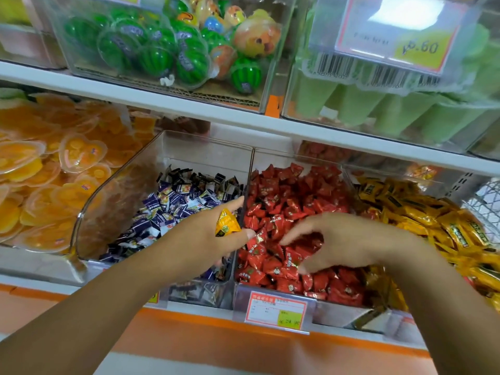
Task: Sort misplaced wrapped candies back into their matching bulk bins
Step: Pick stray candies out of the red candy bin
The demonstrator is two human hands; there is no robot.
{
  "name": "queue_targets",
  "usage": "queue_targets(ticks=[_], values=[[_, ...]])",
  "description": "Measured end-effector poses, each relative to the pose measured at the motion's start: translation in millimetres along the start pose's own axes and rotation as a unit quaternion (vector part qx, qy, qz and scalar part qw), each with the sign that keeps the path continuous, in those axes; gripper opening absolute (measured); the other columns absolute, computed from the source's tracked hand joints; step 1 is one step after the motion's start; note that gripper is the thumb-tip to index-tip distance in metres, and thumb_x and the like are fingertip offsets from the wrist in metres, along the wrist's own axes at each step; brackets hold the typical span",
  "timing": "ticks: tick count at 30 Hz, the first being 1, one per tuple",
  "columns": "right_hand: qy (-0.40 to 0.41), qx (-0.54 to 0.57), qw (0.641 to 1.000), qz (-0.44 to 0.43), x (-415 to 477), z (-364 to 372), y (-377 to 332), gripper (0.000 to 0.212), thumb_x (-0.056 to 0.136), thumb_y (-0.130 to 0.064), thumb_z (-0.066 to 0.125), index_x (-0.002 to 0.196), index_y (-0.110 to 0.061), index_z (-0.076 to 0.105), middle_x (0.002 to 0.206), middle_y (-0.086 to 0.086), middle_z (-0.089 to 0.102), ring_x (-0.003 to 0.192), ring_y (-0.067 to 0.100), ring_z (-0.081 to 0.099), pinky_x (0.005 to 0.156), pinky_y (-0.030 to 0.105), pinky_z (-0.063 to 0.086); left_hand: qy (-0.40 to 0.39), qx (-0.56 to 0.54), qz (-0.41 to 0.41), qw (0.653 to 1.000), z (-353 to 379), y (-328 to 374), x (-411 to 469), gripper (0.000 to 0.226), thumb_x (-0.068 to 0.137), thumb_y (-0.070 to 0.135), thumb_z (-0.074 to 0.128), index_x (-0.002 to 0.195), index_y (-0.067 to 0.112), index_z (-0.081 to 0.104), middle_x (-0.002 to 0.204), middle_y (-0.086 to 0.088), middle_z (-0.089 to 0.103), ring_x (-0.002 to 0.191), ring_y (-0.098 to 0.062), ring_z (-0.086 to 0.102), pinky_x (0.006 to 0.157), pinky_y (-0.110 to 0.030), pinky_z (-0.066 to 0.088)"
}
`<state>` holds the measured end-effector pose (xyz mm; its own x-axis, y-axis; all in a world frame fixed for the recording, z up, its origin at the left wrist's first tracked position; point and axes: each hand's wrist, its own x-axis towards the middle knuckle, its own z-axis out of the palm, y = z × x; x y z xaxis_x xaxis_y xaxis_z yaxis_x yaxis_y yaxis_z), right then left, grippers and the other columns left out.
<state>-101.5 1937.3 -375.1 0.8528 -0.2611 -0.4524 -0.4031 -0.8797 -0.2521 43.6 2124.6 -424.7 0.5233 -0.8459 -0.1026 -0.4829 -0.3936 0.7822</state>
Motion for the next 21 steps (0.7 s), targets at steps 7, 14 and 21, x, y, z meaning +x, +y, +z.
queue_targets(ticks=[7, 14, 21], values=[[-0.025, -0.136, 0.990, 0.008, 42.9, 44.0, -7.7, 0.085, 0.075, -0.030, 0.073, 0.142, -0.051, 0.023, 0.122, -0.007, 0.033, 0.122, 0.031, 0.031, 0.084, 0.035, 0.045, 0.011, 0.013, -0.015, 1.000, 1.0, 3.2, -1.3, 0.067, 0.088, 0.051, 0.056, 0.144, 0.056, 0.019, 0.065, -0.005, 0.062, 0.049, -0.003, 0.056, 0.042, -0.016, 0.040], [0.050, -0.063, 0.997, -0.009, 52.9, 43.8, 0.2, 0.065, 0.074, -0.022, 0.078, 0.133, -0.029, 0.050, 0.127, 0.001, 0.043, 0.113, 0.023, 0.050, 0.085, 0.027, 0.044, 0.014, 0.014, -0.016, 1.000, 1.2, 5.3, -2.5, 0.066, 0.089, 0.049, 0.055, 0.144, 0.054, 0.019, 0.056, 0.002, 0.058, 0.050, -0.005, 0.058, 0.045, -0.016, 0.039], [0.151, 0.179, 0.972, -0.012, 40.7, 14.6, 6.1, 0.036, 0.070, -0.020, 0.082, 0.093, -0.038, 0.060, 0.097, 0.002, 0.066, 0.072, 0.023, 0.062, 0.064, 0.030, 0.050, 0.024, 0.017, -0.013, 0.999, -0.2, 10.2, -3.3, 0.065, 0.089, 0.045, 0.057, 0.143, 0.052, 0.022, 0.049, 0.006, 0.055, 0.040, 0.000, 0.049, 0.038, -0.011, 0.031]])
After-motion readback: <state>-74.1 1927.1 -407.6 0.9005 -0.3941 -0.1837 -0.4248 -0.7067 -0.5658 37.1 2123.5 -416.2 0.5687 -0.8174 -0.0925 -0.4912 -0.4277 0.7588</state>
